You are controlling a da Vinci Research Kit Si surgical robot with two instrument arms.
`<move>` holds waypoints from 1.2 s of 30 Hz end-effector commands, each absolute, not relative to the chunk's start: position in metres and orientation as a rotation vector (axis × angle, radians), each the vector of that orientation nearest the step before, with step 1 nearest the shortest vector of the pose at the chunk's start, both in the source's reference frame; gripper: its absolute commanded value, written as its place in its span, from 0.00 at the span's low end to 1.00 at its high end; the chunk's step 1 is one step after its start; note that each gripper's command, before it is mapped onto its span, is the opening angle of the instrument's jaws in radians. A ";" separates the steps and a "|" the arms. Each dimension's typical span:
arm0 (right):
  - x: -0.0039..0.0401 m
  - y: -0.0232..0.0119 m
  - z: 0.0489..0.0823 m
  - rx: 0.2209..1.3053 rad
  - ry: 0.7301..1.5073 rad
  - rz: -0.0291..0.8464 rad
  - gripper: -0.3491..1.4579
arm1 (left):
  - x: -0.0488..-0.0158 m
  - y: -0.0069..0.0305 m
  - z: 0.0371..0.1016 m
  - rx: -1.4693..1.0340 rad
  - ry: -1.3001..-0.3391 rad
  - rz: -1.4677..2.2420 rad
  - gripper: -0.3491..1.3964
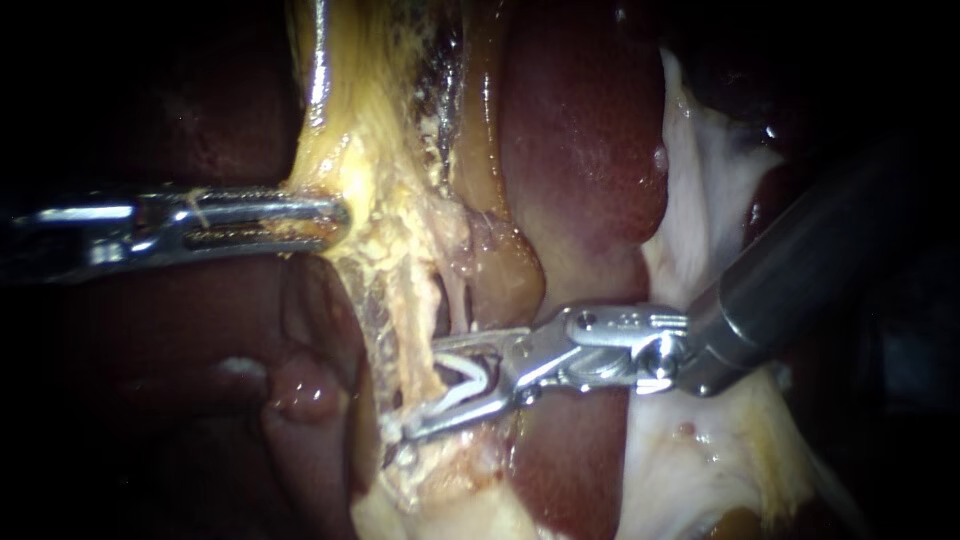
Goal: Clipping second clip left tube
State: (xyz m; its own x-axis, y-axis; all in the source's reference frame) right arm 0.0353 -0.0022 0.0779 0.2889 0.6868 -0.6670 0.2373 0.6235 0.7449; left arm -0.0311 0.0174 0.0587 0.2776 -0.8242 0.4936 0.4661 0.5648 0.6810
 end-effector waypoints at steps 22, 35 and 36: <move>0.0377 -0.0036 0.0792 1.000 1.322 0.320 0.46 | -0.0312 0.0174 0.0599 0.446 -0.938 -0.903 0.00; 0.0376 -0.0027 0.0799 0.967 1.307 0.413 0.19 | -0.0313 0.0173 0.0601 0.445 -0.938 -0.903 0.00; 0.0376 -0.0027 0.0800 0.958 1.302 0.419 0.09 | -0.0313 0.0173 0.0602 0.445 -0.938 -0.903 0.00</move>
